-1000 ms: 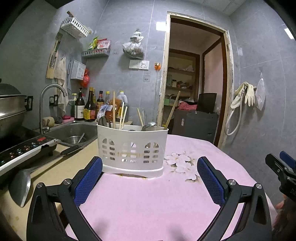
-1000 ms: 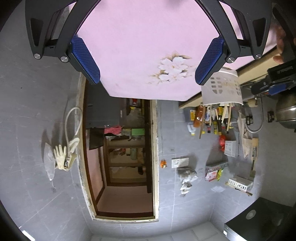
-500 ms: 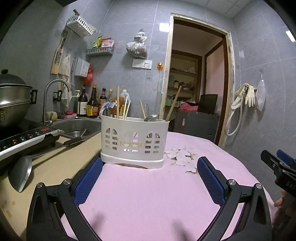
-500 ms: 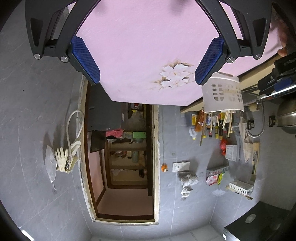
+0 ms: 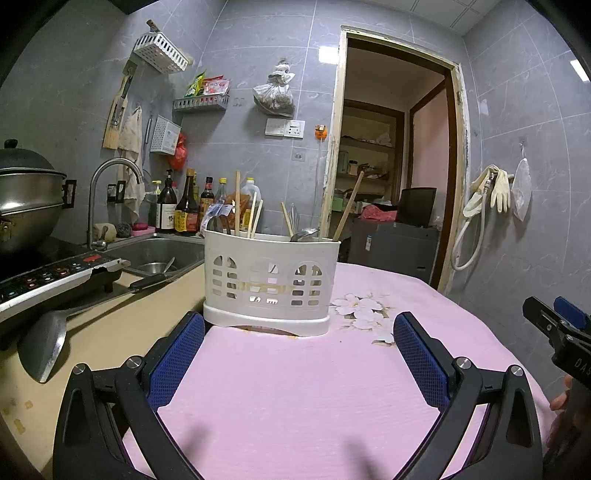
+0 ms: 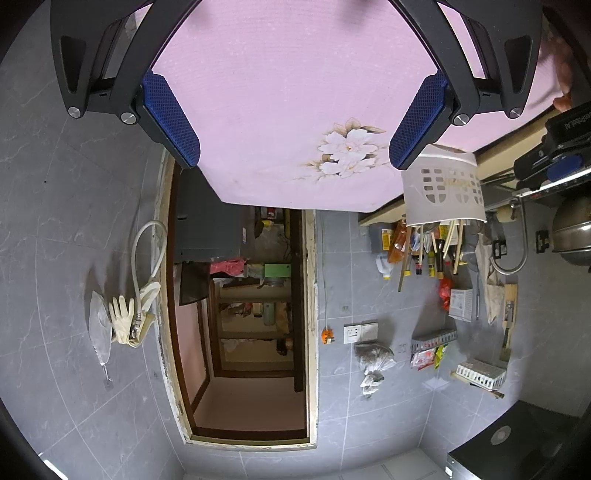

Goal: Organize utensils

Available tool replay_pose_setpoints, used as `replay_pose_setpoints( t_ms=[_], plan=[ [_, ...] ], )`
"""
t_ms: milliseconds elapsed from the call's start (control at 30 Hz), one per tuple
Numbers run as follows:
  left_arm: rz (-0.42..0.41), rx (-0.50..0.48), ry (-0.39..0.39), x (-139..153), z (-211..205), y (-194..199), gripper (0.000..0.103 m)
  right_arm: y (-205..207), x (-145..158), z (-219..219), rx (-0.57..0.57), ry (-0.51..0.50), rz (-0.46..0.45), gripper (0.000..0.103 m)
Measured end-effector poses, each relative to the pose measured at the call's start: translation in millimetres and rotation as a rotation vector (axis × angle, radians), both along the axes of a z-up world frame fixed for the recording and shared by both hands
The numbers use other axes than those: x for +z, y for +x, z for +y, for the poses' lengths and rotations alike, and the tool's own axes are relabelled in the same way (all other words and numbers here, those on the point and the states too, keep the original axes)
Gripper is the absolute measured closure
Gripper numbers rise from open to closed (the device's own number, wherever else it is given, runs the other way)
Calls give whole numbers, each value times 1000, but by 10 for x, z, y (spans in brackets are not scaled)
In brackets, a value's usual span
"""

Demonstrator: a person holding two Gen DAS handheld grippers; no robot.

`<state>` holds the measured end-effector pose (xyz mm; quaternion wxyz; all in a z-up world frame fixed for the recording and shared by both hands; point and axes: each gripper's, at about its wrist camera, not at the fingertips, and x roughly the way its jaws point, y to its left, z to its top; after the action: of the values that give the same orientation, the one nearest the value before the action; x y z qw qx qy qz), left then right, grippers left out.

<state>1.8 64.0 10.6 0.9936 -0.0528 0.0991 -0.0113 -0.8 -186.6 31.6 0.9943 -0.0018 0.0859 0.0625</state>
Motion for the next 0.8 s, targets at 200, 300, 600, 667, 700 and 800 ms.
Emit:
replay_pose_setpoints(
  t_ms=[200,300,600,667,700,800],
  plan=[
    [0,-2,0,1,8,3,3,-2,2,1,1,1,-2,0],
    [0,0,2,2,5,2,3,-3,2,1,1,2,-2,0],
    [0,3,2,5,12,6,3,-8,9,12,2,4,-2,0],
    [0,2,0,4,20,8,3,-11,8,14,1,4,-3,0],
    [1,1,-1,4,24,10,3,-6,7,7,1,3,-3,0],
    [1,2,-6,14,37,0,3,-10,7,13,1,4,-4,0]
  ],
)
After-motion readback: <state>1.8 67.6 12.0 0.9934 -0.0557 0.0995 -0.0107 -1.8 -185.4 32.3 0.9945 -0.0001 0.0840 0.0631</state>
